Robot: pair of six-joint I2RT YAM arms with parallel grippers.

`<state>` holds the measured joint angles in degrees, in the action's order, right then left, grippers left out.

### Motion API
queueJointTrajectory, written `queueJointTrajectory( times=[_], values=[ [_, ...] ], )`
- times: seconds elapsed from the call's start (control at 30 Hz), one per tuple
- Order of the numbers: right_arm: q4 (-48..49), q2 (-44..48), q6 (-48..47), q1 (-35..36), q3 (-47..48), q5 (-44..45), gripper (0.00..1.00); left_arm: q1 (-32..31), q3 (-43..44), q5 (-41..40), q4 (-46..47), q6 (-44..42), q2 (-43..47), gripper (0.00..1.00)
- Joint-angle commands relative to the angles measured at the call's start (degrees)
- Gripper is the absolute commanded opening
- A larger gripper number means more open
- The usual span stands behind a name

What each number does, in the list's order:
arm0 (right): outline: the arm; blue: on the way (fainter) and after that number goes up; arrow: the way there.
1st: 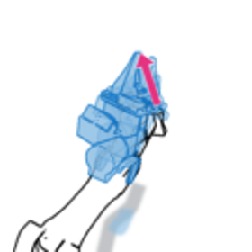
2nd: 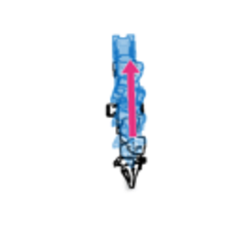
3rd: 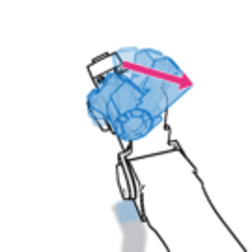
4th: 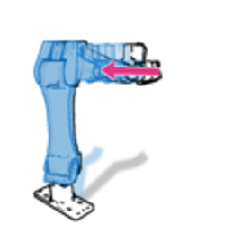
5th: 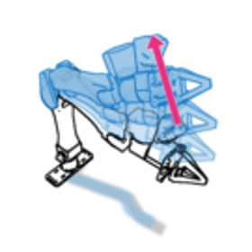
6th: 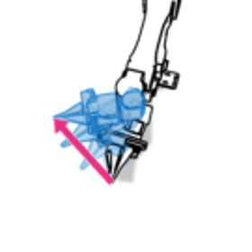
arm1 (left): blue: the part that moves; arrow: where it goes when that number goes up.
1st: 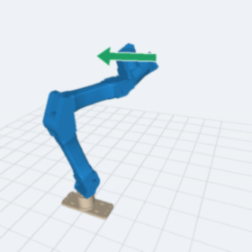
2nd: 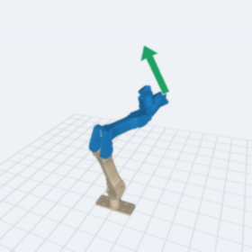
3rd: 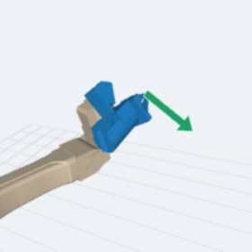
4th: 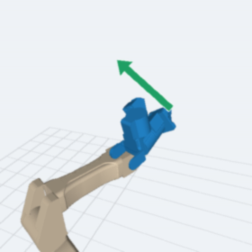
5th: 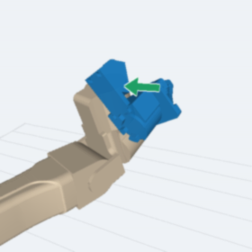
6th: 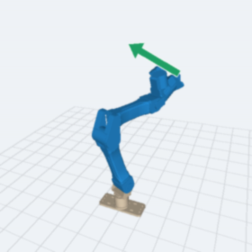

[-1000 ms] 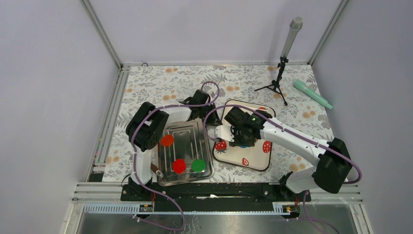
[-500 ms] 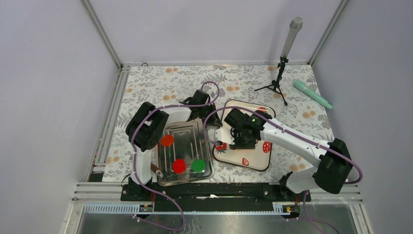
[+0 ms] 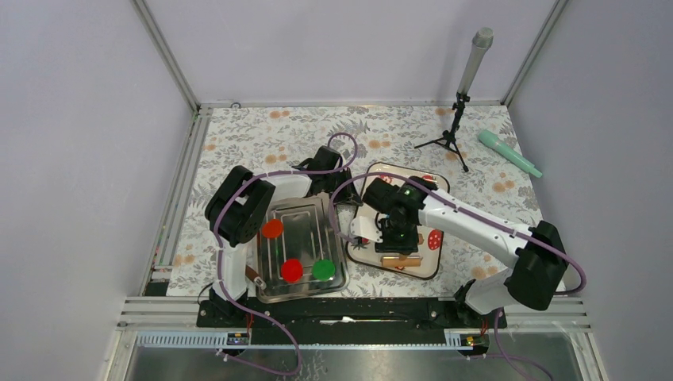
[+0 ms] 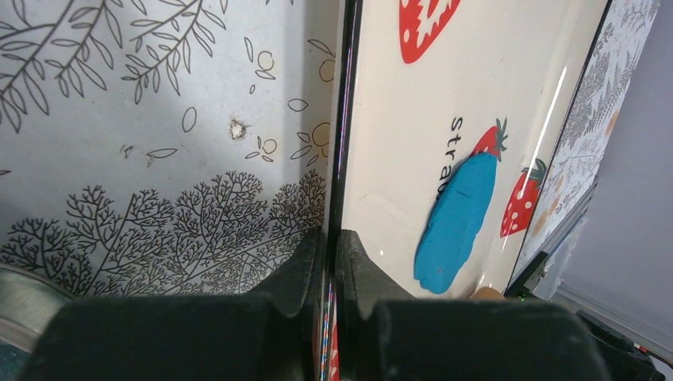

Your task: Roll out the dumpling wrappers from the dough

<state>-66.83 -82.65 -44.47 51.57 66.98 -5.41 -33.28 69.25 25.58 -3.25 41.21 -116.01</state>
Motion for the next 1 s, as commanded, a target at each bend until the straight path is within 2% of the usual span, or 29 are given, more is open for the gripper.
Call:
queueJointTrajectory(
  times=[0.0, 0.1, 0.2, 0.43, 0.57, 0.77, 0.97],
  values=[
    [-5.7, -0.2, 4.7, 0.2, 8.1, -1.3, 0.0, 0.8, -1.3, -5.4, -3.7, -0.2, -2.5, 0.0],
    [-2.3, 0.6, 8.8, -0.5, 11.0, 5.6, 0.0, 0.8, -1.3, -5.3, -3.6, -0.1, -2.6, 0.0],
    [1.7, 1.4, 10.2, -1.7, 9.0, 11.5, 0.0, 0.9, -1.2, -5.3, -3.7, -0.1, -2.6, 0.0],
    [7.6, -0.5, 9.4, -4.9, 7.2, 16.3, 0.0, 0.8, -1.9, -5.3, -3.9, -0.2, -2.2, 0.0],
    [9.7, -2.0, 8.6, -5.9, 6.4, 15.6, 0.0, 0.9, -2.1, -5.4, -3.8, -0.2, -2.1, 0.0],
    [13.5, -4.5, 7.5, -5.9, 2.5, 15.4, 0.0, 0.9, -1.6, -5.2, -3.9, -0.1, -2.4, 0.0],
    [18.3, -8.2, 6.4, -6.3, -3.6, 20.1, 0.0, 1.2, -1.4, -4.8, -4.0, 0.2, -2.6, 0.0]
  ],
)
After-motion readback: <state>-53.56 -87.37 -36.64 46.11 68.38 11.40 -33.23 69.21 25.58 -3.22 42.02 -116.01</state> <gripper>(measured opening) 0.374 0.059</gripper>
